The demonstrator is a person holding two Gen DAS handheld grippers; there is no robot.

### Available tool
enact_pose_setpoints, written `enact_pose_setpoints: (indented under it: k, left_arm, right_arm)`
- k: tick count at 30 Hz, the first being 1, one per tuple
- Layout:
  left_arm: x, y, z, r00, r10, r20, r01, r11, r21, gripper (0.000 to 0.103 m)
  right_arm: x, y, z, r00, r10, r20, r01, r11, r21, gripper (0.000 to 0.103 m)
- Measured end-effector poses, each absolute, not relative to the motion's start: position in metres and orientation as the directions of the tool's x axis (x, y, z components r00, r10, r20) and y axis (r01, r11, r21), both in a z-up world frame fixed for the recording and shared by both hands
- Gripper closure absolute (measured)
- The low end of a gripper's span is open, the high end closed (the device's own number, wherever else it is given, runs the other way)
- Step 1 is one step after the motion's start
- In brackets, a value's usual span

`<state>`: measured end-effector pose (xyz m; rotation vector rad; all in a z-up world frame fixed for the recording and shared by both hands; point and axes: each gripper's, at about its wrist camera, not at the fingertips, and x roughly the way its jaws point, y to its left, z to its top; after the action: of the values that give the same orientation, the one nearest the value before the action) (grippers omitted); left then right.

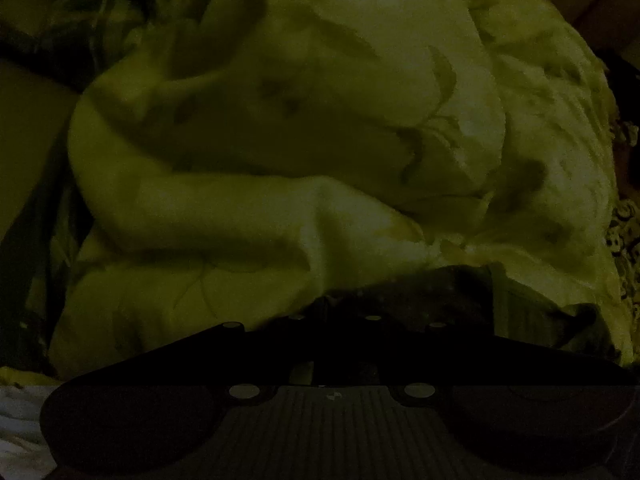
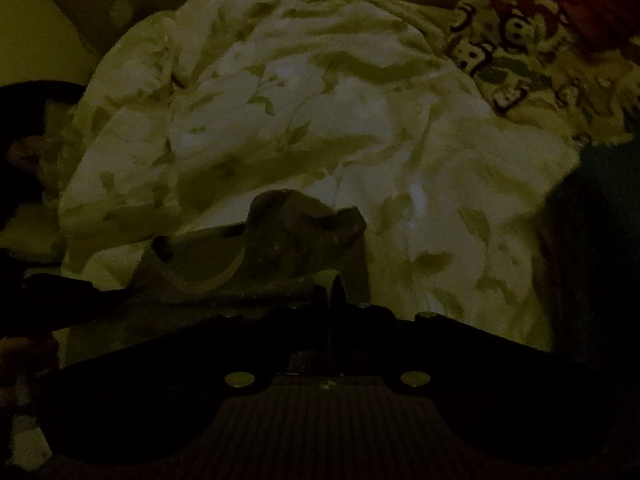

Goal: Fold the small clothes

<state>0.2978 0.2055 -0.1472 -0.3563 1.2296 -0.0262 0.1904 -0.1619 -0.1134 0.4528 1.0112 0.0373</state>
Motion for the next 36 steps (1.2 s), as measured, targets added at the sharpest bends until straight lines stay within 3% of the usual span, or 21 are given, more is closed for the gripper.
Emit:
enact_pose_setpoints:
  k: [3, 5, 7, 10, 16, 19, 27, 29, 31, 36]
  left_arm:
    - [0.295, 0.207, -0.145, 0.356, -0.209, -0.911, -0.172, 0.943, -0.284, 0.009]
    - [0.29, 0.211, -0.14, 0.374, -0.218, -0.902, -0.174, 0.938, -0.299, 0.0]
    - [0.282, 0.216, -0.133, 0.393, -0.239, -0.888, -0.164, 0.932, -0.323, 0.0]
    - [0.261, 0.22, -0.119, 0.425, -0.221, -0.878, -0.116, 0.948, -0.295, 0.0]
    - [0.215, 0.214, -0.103, 0.43, -0.202, -0.88, 0.04, 0.978, -0.205, 0.0]
    - [0.201, 0.201, -0.111, 0.381, -0.228, -0.896, 0.1, 0.973, -0.206, 0.0]
    - [0.201, 0.171, -0.143, 0.314, -0.169, -0.934, 0.226, 0.969, -0.099, 0.0]
    - [0.205, 0.17, -0.147, 0.306, -0.153, -0.94, 0.227, 0.97, -0.084, 0.0]
    - [0.207, 0.172, -0.147, 0.306, -0.162, -0.938, 0.202, 0.974, -0.102, 0.022]
    - [0.198, 0.172, -0.138, 0.327, -0.158, -0.932, 0.222, 0.971, -0.087, 0.03]
  right_arm:
    - [0.202, -0.157, -0.121, 0.53, 0.2, -0.824, 0.182, 0.922, 0.341, 0.099]
    - [0.205, -0.159, -0.128, 0.505, 0.186, -0.843, 0.202, 0.924, 0.326, 0.094]
    - [0.202, -0.164, -0.126, 0.514, 0.179, -0.839, 0.221, 0.917, 0.332, 0.089]
    - [0.187, -0.17, -0.114, 0.552, 0.166, -0.817, 0.234, 0.91, 0.343, 0.062]
    - [0.154, -0.166, -0.105, 0.535, 0.182, -0.825, 0.135, 0.946, 0.296, 0.065]
    - [0.144, -0.152, -0.112, 0.497, 0.214, -0.841, 0.038, 0.963, 0.268, 0.074]
    - [0.155, -0.119, -0.129, 0.48, 0.168, -0.861, -0.082, 0.986, 0.147, 0.074]
    - [0.16, -0.114, -0.133, 0.478, 0.146, -0.866, -0.096, 0.989, 0.114, 0.084]
    - [0.16, -0.112, -0.134, 0.474, 0.145, -0.868, -0.104, 0.989, 0.108, 0.087]
    - [0.152, -0.121, -0.127, 0.477, 0.147, -0.866, -0.059, 0.989, 0.135, 0.088]
